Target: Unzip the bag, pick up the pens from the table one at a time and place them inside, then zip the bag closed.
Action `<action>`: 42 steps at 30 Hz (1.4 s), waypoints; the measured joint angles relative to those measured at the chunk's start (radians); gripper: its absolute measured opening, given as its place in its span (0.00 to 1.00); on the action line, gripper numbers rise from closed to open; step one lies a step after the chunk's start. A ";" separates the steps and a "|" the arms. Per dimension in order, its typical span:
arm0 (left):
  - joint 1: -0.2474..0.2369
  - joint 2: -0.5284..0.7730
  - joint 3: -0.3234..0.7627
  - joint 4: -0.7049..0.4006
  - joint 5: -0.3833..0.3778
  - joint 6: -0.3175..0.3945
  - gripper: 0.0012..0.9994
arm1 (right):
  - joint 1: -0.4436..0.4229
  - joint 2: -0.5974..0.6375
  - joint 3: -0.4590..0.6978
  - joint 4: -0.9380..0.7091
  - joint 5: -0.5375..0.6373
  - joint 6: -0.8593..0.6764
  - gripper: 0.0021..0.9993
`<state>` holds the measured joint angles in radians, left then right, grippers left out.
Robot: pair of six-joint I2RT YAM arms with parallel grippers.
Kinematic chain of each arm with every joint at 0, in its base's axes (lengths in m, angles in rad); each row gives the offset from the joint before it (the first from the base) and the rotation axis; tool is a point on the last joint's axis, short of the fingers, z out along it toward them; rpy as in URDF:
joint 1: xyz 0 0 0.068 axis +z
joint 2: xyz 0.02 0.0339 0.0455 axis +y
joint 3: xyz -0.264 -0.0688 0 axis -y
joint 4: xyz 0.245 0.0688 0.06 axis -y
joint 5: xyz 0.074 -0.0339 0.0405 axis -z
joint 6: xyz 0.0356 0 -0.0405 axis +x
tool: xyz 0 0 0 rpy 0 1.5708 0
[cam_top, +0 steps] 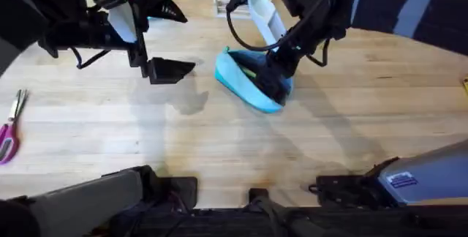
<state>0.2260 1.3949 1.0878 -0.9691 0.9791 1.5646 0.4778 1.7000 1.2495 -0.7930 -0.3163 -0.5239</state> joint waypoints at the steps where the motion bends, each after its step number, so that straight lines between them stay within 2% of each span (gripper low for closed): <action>1: 0.000 0.000 0.000 0.000 0.000 0.000 0.99 | 0.000 0.000 0.000 0.000 0.000 -0.001 0.27; 5: 0.000 0.000 0.000 0.000 0.000 0.000 0.99 | 0.002 0.000 0.000 -0.002 -0.003 -0.001 0.84; 6: 0.000 0.000 0.000 0.000 0.000 0.000 0.99 | 0.002 0.000 0.000 -0.003 -0.004 -0.002 0.95; 7: 0.000 0.000 0.000 0.000 0.000 0.000 0.99 | 0.004 0.000 0.000 -0.004 -0.004 0.001 0.99; 15: 0.000 0.000 0.000 0.000 0.000 0.000 0.99 | 0.005 -0.033 0.045 -0.066 -0.006 0.004 1.00; 21: 0.000 0.000 0.000 0.001 0.000 0.000 0.99 | 0.005 -0.092 0.166 -0.139 -0.006 0.011 1.00; 26: 0.000 0.008 0.000 0.046 0.000 0.000 0.99 | 0.002 -0.107 0.284 -0.140 -0.007 0.100 1.00; 34: 0.000 0.166 0.000 0.080 0.015 0.003 0.99 | -0.005 -0.109 0.317 -0.074 -0.007 0.318 1.00; 42: 0.001 0.337 0.000 0.106 0.144 0.003 0.99 | -0.005 -0.046 0.317 0.008 -0.007 0.433 1.00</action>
<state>0.2272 1.7321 1.0878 -0.8635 1.1235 1.5673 0.4728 1.6538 1.5669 -0.7853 -0.3237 -0.0913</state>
